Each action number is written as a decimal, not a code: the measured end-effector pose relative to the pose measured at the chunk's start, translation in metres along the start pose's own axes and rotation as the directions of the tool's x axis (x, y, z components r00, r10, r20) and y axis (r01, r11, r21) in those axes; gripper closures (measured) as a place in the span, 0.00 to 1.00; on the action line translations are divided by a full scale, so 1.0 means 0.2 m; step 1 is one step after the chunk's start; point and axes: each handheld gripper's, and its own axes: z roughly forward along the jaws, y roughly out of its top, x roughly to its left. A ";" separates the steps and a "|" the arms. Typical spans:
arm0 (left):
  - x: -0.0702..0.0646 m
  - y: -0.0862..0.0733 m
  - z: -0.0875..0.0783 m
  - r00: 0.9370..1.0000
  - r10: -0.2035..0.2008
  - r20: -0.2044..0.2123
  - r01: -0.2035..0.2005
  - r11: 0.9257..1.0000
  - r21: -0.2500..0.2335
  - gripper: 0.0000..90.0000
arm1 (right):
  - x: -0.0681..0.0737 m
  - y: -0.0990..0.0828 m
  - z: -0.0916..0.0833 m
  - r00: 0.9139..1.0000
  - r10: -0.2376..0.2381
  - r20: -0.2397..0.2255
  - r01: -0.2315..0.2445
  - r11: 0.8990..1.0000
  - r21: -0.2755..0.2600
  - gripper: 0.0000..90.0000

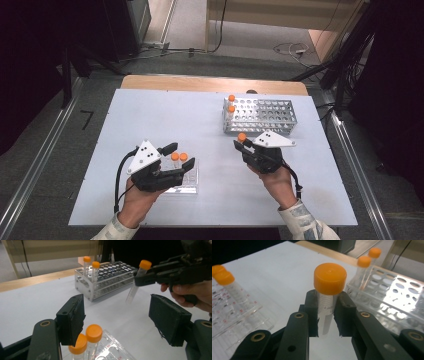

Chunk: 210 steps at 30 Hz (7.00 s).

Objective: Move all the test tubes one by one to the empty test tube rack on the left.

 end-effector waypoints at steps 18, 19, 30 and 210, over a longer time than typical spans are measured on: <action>-0.16 0.02 0.26 0.991 0.046 0.123 -0.051 0.998 0.042 0.43 | 0.15 -0.07 0.01 0.995 -0.054 -0.085 0.059 0.997 0.054 0.80; -0.17 0.02 0.28 0.991 0.045 0.128 -0.051 0.998 0.044 0.43 | 0.15 -0.08 0.01 0.995 -0.054 -0.087 0.059 0.997 0.058 0.80; -0.19 0.00 0.36 0.985 0.053 0.162 -0.063 0.996 0.060 0.62 | 0.19 -0.09 0.02 0.991 -0.072 -0.113 0.080 0.994 0.068 0.80; 0.17 -0.05 -0.10 0.984 -0.081 -0.159 0.079 0.997 -0.019 0.32 | -0.21 0.11 0.52 0.973 0.113 0.201 -0.119 0.993 0.017 0.58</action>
